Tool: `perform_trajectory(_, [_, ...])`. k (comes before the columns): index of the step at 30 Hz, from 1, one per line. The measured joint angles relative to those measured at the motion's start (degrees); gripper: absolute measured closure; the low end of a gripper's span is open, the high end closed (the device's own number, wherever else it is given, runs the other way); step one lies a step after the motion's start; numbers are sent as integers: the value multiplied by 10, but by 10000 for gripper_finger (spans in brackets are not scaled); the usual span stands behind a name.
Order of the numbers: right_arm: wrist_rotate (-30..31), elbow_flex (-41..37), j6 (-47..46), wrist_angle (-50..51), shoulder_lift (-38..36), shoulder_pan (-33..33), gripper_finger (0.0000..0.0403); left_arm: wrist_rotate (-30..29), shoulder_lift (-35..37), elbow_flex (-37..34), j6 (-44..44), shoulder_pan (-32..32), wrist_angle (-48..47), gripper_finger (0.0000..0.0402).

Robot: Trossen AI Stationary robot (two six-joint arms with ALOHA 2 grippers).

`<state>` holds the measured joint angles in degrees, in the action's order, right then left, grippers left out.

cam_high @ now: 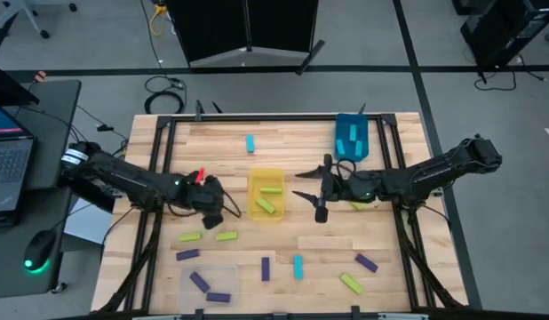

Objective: Sort blocks
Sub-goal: Put the light blue block into the blue bin

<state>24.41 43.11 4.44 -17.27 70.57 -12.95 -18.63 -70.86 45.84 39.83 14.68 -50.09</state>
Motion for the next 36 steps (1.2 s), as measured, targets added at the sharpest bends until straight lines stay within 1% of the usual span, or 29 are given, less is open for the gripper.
perform_trajectory(2, [28,0,37,-17,-15,-8,168,-37,0,32,-18,-1,4,296])
perform_trajectory(4, [64,0,76,-43,-32,-17,167,-70,0,63,-53,-8,42,296])
perform_trajectory(6, [99,0,116,-66,-52,-29,166,-88,1,80,-98,-22,97,296])
perform_trajectory(8, [124,0,149,-86,-72,-41,165,-87,-3,88,-146,-41,173,296])
perform_trajectory(14, [175,0,213,-125,-129,-91,165,-38,-41,91,-238,-120,350,296])
perform_trajectory(16, [198,0,230,-140,-141,-108,165,-9,-63,91,-258,-147,421,296])
perform_trajectory(19, [222,0,261,-164,-150,-134,164,39,-109,91,-263,-184,518,296])
perform_trajectory(21, [232,0,282,-186,-151,-149,165,69,-149,108,-261,-208,558,296])
perform_trajectory(23, [240,0,303,-212,-148,-160,167,84,-197,142,-259,-227,562,296])
perform_trajectory(26, [241,0,328,-243,-142,-171,169,113,-274,216,-259,-246,563,296])
perform_trajectory(30, [241,0,344,-265,-135,-176,172,152,-377,332,-261,-264,546,296])
perform_trajectory(36, [241,0,347,-271,-135,-187,174,185,-516,509,-252,-292,532,296])
